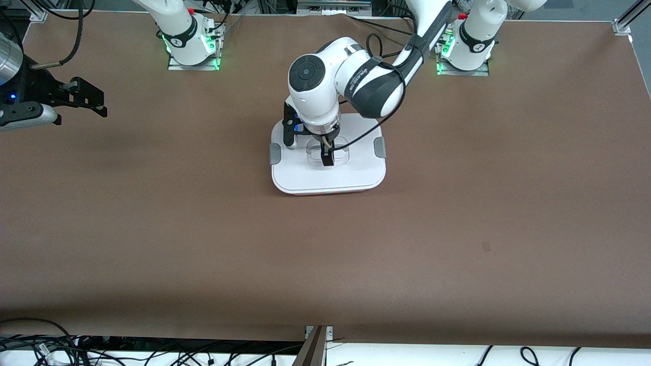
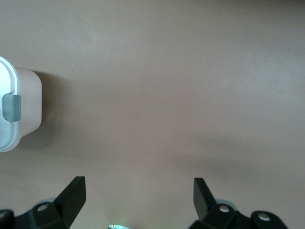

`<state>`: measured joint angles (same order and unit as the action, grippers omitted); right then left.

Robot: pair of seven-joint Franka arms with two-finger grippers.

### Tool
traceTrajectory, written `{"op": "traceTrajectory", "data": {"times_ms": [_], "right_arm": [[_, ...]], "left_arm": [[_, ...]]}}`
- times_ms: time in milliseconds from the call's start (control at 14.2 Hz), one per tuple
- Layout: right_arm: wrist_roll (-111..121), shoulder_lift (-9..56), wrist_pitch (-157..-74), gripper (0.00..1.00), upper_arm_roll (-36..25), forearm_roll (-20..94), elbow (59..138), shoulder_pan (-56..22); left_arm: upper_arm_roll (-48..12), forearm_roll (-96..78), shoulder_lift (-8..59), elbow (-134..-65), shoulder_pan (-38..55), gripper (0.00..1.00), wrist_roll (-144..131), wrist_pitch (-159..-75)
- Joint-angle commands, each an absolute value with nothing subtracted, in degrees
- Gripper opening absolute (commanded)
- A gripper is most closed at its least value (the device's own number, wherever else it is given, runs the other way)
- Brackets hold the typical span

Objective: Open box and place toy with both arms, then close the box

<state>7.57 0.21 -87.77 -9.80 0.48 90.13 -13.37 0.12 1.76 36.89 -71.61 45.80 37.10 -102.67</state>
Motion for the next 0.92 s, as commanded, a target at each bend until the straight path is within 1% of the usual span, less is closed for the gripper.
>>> {"op": "traceTrajectory", "data": {"times_ms": [0, 141, 353, 494, 636, 848], "right_arm": [[7.9, 0.6, -86.5, 1.00, -9.4, 0.3, 88.9, -12.8], [7.9, 0.6, -86.5, 1.00, -9.4, 0.4, 88.9, -12.7], [7.9, 0.6, -86.5, 1.00, -9.4, 0.4, 88.9, -12.7], [7.9, 0.6, -86.5, 1.00, -9.4, 0.4, 88.9, -12.7], [8.0, 0.6, -86.5, 1.00, -9.4, 0.3, 88.9, -12.7], [7.9, 0.6, -86.5, 1.00, -9.4, 0.4, 89.0, -12.7]], "left_arm": [[0.7, 0.1, 35.2, -70.8, 43.2, 1.00, 27.6, -101.2], [0.6, 0.1, 34.5, -70.8, 39.6, 1.00, 25.8, -101.2], [-0.3, -0.3, 32.1, -70.8, 31.0, 1.00, 26.2, -101.0], [0.5, -0.5, 30.4, -70.8, 27.4, 1.00, 26.3, -99.7], [-0.2, -2.7, 30.4, -70.8, 20.3, 1.00, 27.5, -98.5], [0.5, -4.4, 30.0, -70.8, 13.6, 1.00, 30.9, -97.7]]}}
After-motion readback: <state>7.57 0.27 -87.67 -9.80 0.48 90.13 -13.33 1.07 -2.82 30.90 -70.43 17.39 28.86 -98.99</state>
